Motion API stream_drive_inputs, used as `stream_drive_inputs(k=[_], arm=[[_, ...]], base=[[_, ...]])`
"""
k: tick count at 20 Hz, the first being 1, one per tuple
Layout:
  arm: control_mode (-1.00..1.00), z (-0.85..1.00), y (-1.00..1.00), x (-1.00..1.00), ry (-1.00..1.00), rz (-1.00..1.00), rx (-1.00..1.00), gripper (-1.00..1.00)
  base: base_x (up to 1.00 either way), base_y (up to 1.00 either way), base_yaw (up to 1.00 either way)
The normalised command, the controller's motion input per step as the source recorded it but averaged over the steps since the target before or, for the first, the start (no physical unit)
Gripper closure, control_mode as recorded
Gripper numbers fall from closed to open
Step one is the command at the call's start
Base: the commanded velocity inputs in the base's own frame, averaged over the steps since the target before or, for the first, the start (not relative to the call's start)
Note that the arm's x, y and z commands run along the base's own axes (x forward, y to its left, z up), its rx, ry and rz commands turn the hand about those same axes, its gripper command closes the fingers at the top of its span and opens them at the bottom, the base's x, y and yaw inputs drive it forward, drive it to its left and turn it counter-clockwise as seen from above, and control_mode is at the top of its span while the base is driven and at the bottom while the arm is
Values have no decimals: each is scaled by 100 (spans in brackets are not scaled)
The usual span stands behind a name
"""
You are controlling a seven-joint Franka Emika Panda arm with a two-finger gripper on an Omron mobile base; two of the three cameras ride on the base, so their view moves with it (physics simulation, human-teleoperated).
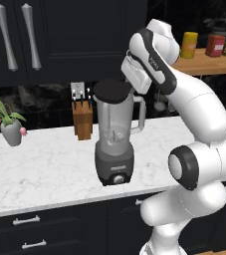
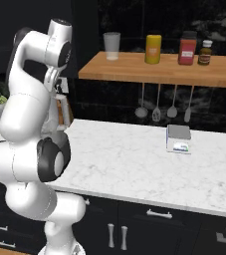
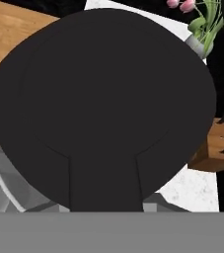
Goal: Close the lid blender by securely placing the lid on top.
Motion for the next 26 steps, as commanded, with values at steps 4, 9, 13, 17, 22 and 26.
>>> stream_drive_inputs(k=[4, 9, 13, 17, 22, 26], arm=[[-100, -18, 0, 0, 0, 2, 0, 100], [-100, -24, -6, 0, 1, 6, 0, 100], [-100, -11, -20, 0, 2, 10, 0, 100], [-100, 4, -17, -1, 4, 12, 0, 100], [-100, 9, -16, -6, 1, 10, 0, 100], [-100, 7, -36, -28, 0, 6, 0, 100]], base=[[0, 0, 0], [0, 0, 0], [0, 0, 0], [0, 0, 0], [0, 0, 0], [0, 0, 0]])
